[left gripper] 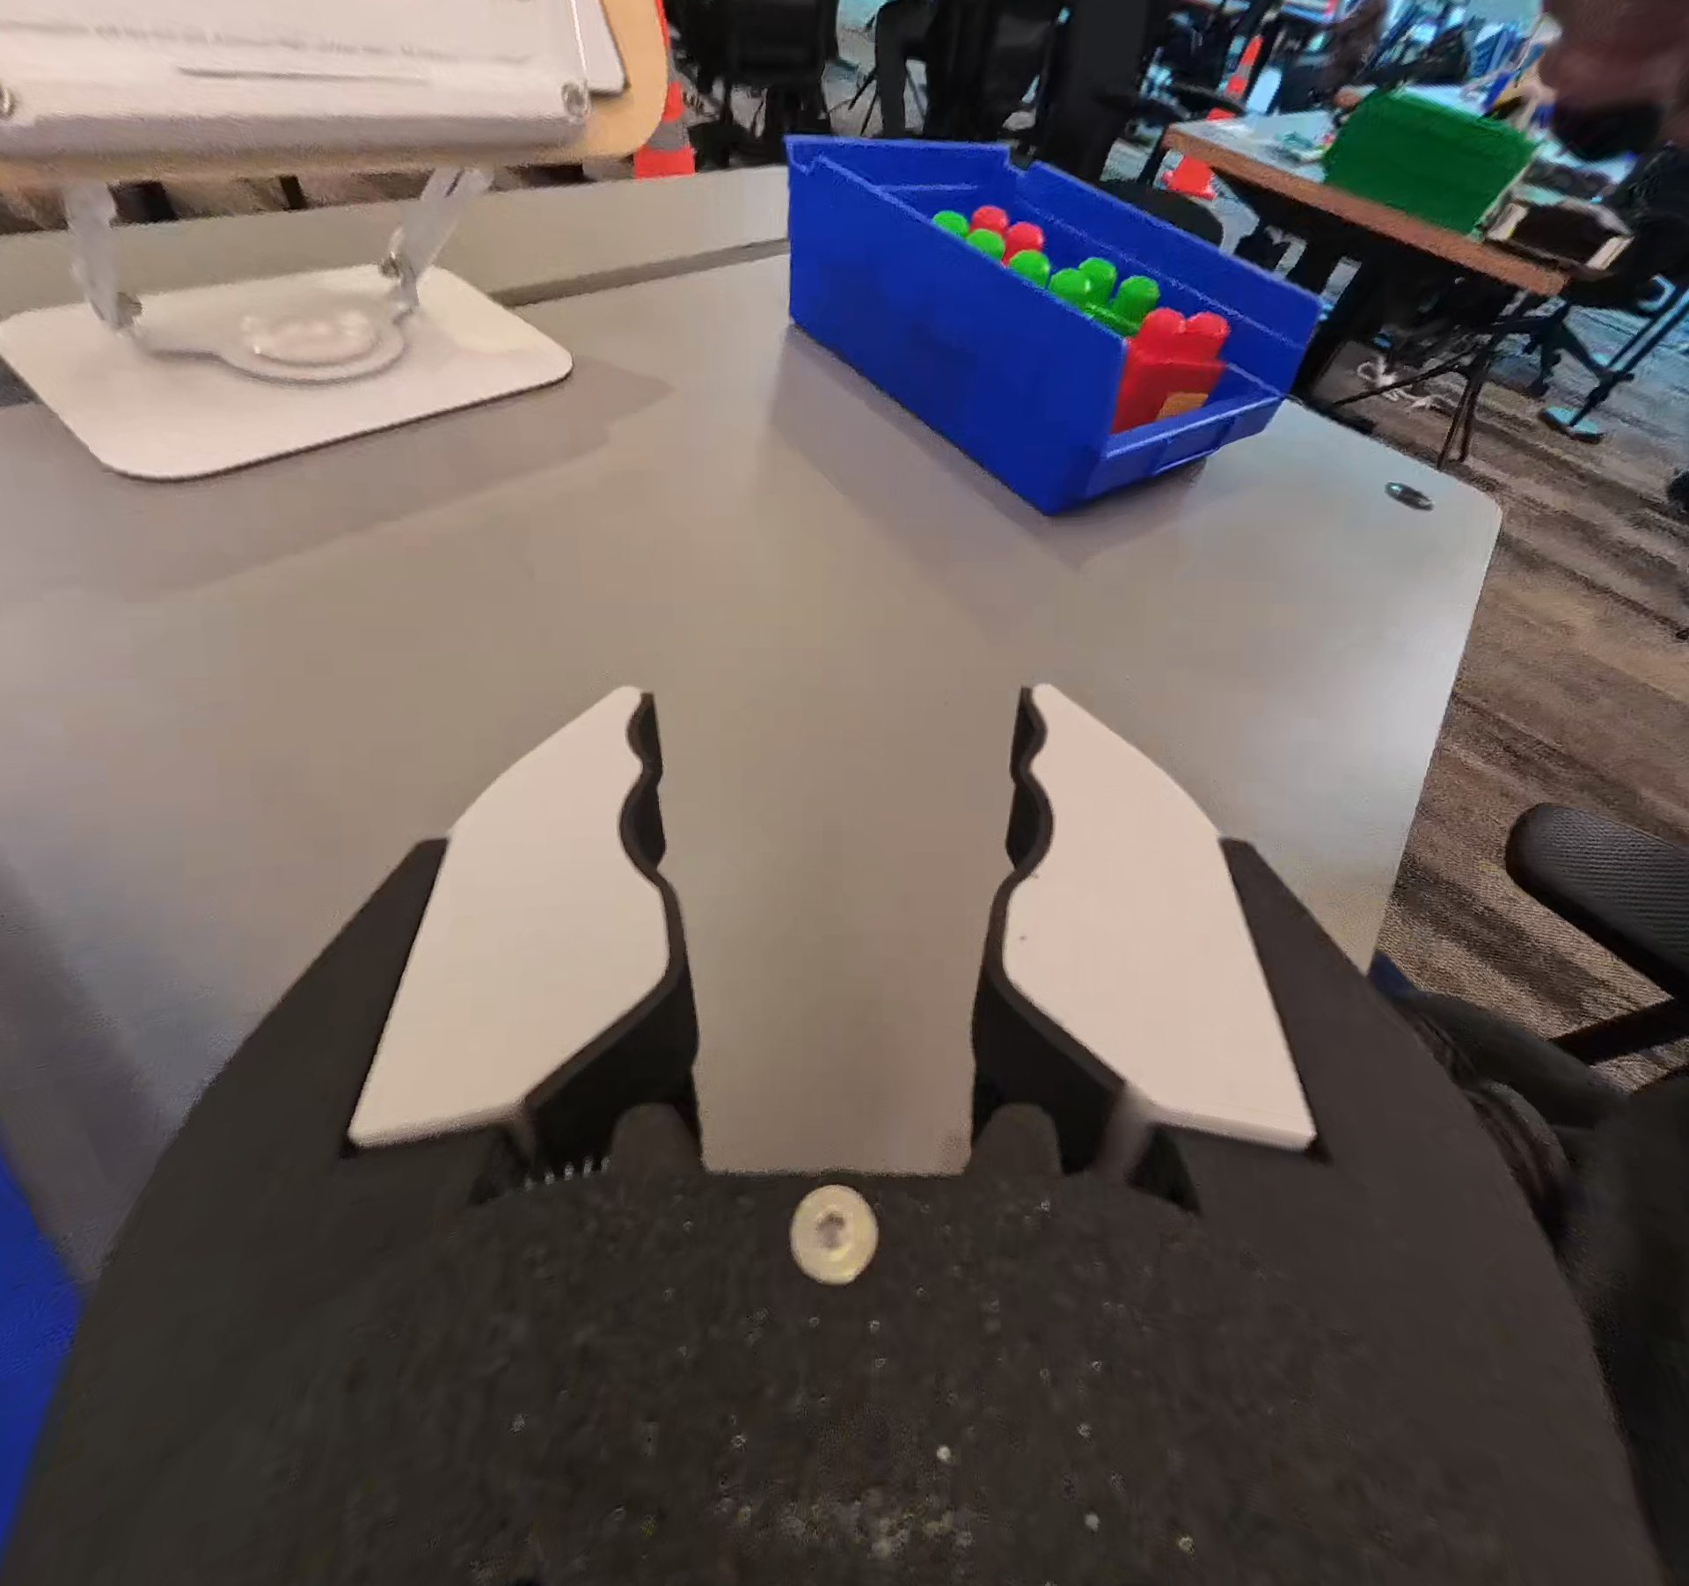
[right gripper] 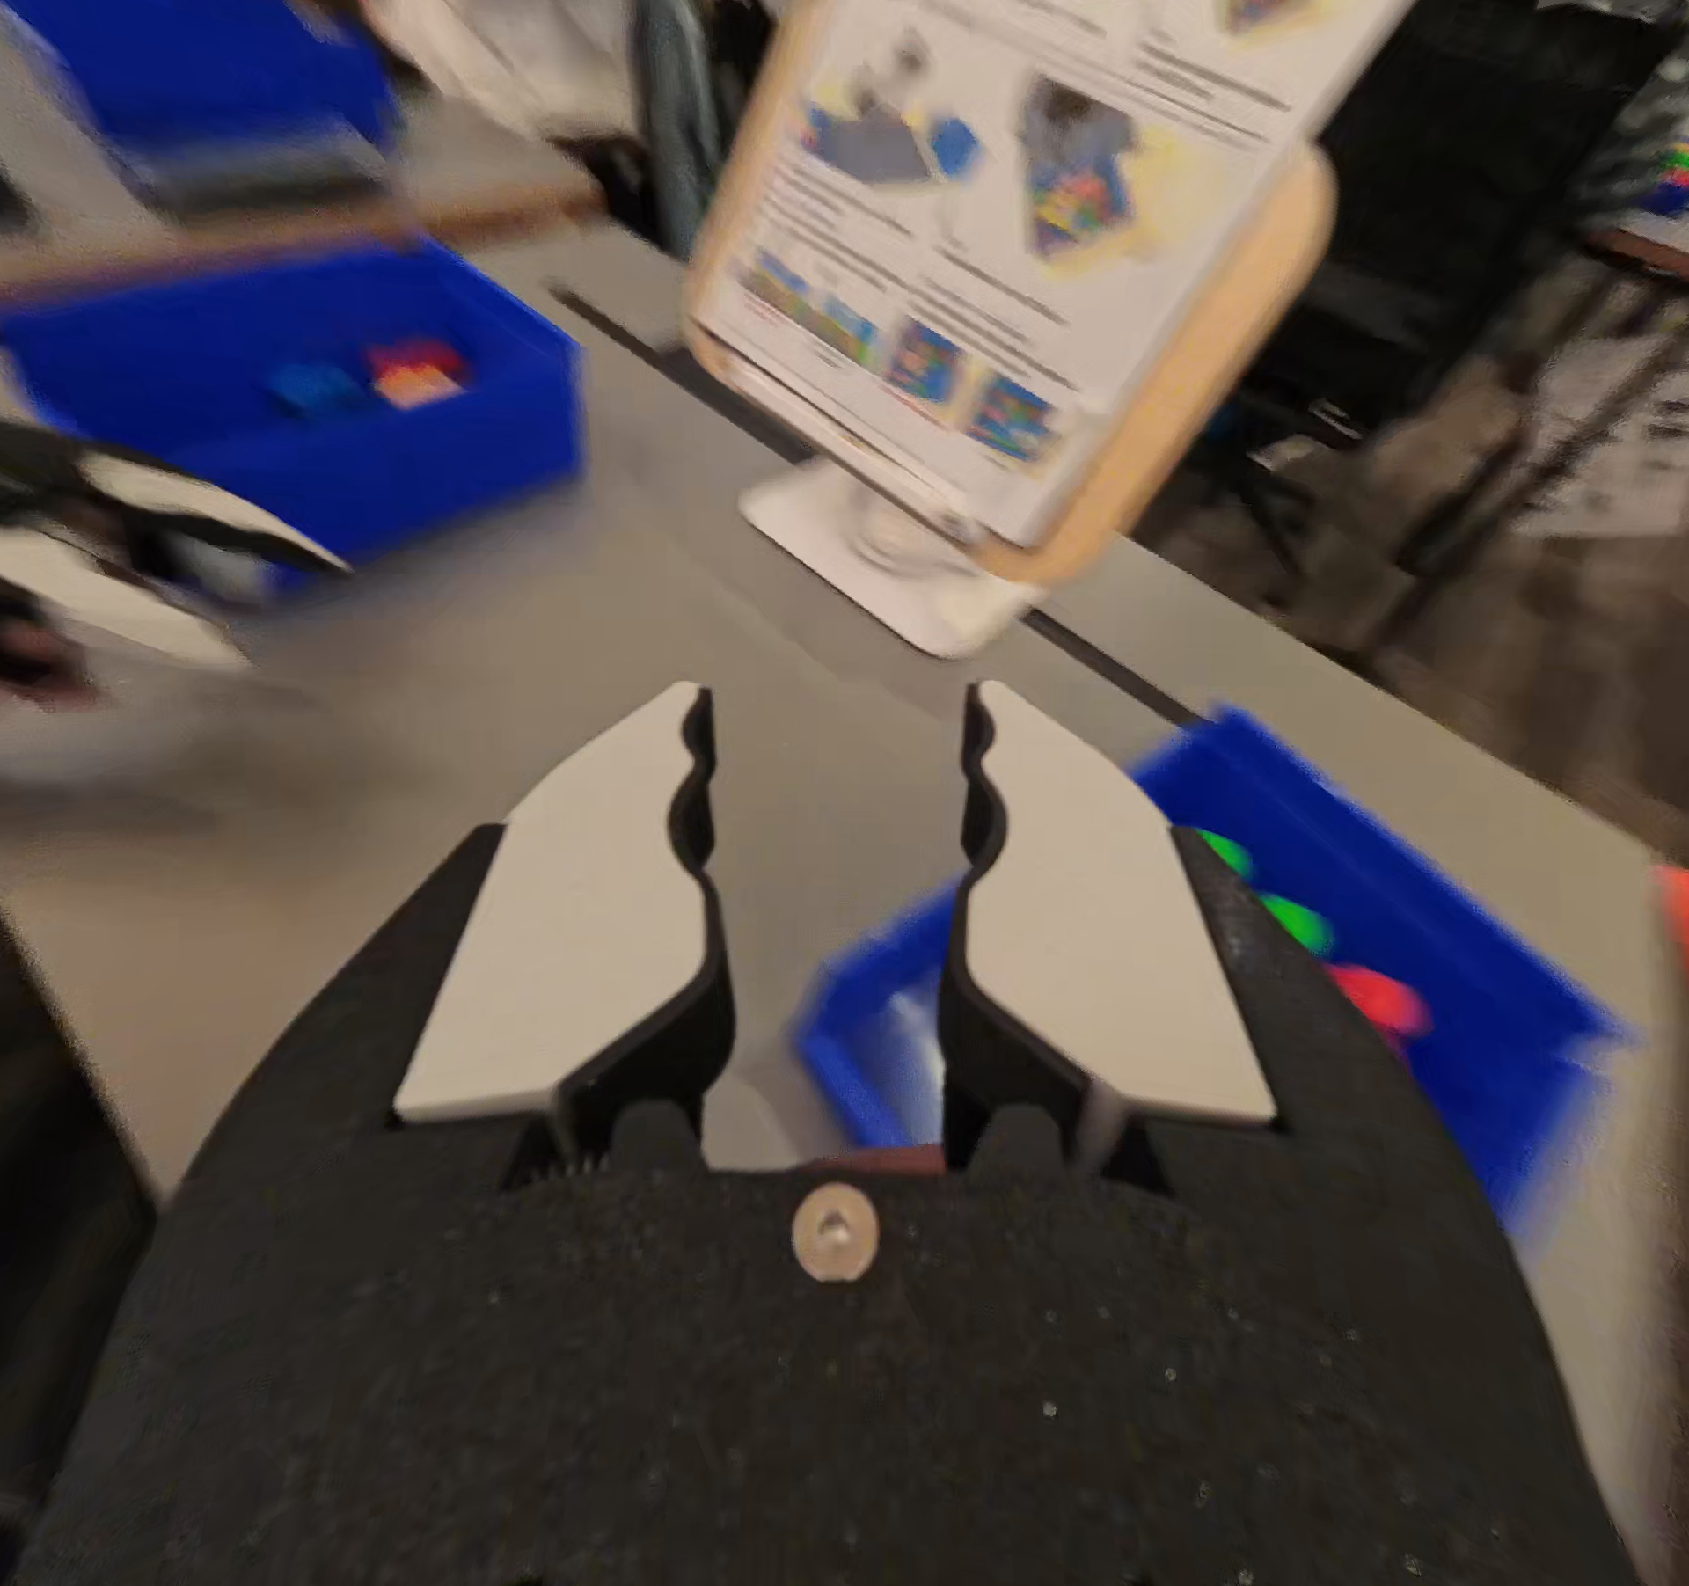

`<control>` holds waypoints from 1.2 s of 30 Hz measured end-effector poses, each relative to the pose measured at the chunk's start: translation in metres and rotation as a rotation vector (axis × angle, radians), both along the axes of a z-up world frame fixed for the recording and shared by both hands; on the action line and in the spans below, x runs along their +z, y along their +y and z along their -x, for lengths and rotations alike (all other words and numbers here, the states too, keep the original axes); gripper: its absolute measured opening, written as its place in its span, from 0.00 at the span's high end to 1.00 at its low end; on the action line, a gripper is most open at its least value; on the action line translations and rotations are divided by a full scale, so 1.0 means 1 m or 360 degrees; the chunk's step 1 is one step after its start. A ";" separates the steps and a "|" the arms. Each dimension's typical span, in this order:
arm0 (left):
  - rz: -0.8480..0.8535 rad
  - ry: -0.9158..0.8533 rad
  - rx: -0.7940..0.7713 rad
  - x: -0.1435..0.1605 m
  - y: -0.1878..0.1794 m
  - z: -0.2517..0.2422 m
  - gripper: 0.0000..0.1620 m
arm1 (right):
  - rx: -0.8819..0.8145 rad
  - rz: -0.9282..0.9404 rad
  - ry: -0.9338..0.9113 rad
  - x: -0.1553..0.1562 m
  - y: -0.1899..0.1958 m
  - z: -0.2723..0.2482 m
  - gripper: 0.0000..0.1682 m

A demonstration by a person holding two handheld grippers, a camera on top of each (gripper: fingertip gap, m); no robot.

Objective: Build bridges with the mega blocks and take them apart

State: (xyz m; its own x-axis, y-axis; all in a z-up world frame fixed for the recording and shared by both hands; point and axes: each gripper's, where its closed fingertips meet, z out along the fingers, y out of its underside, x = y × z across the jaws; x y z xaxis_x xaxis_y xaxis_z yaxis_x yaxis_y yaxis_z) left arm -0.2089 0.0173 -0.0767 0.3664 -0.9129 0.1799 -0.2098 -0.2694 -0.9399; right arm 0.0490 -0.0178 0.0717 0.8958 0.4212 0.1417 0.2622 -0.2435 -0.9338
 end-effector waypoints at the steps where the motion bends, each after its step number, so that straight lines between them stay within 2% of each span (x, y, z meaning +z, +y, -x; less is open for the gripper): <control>1: 0.0019 0.0022 0.0021 -0.003 0.002 0.001 0.55 | 0.0094 -0.0040 0.0160 -0.012 -0.003 0.031 0.66; 4: -0.0001 -0.0010 0.0058 0.000 0.004 0.004 0.54 | 0.0384 -0.0036 0.0739 -0.057 -0.005 0.114 0.67; 5: -0.0045 -0.0007 0.0083 0.001 0.005 0.005 0.54 | 0.0387 0.0010 0.0819 -0.075 0.000 0.128 0.66; 8: -0.0182 0.0041 0.0160 0.003 0.007 0.006 0.52 | 0.0307 0.0065 0.0868 -0.118 0.015 0.148 0.66; 11: -0.0248 0.0026 0.0192 0.005 0.005 0.007 0.53 | 0.0268 0.0108 0.0655 -0.149 0.012 0.157 0.65; 16: -0.0193 0.0065 0.0160 -0.003 -0.001 0.005 0.52 | 0.0303 0.0132 0.0526 -0.160 0.007 0.167 0.68; 22: -0.0058 0.0086 0.0079 -0.014 -0.011 0.001 0.52 | 0.0369 0.0191 0.0503 -0.165 0.006 0.175 0.69; 24: -0.0016 0.0063 0.0046 -0.002 -0.016 0.005 0.51 | 0.0386 0.0201 0.0507 -0.164 0.004 0.176 0.69; 27: -0.0105 0.0063 0.0028 0.046 -0.013 0.034 0.50 | 0.0397 0.0206 0.0541 -0.160 0.002 0.177 0.69; 29: -0.0237 0.0259 0.0039 0.070 0.003 0.070 0.56 | 0.0400 0.0213 0.0553 -0.161 0.001 0.176 0.69; 31: -0.0319 0.0645 0.0116 0.073 0.038 0.112 0.54 | 0.0416 0.0230 0.0548 -0.164 0.001 0.178 0.70; 32: -0.0360 0.0871 0.0124 0.069 0.058 0.131 0.56 | 0.0419 0.0239 0.0540 -0.165 0.001 0.178 0.70; 34: -0.0461 0.1267 0.0097 0.053 0.105 0.159 0.51 | 0.0444 0.0256 0.0542 -0.167 0.000 0.181 0.70; 36: -0.0413 0.1572 -0.0034 0.023 0.144 0.175 0.52 | 0.0481 0.0314 0.0532 -0.171 -0.002 0.185 0.73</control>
State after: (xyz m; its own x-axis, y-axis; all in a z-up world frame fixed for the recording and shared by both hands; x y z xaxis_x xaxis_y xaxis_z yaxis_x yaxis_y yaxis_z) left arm -0.3840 0.1618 -0.0533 0.2273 -0.8888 -0.3979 -0.9251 -0.0695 -0.3732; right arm -0.1359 -0.0196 -0.0992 0.7124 0.6590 -0.2413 0.0421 -0.3833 -0.9226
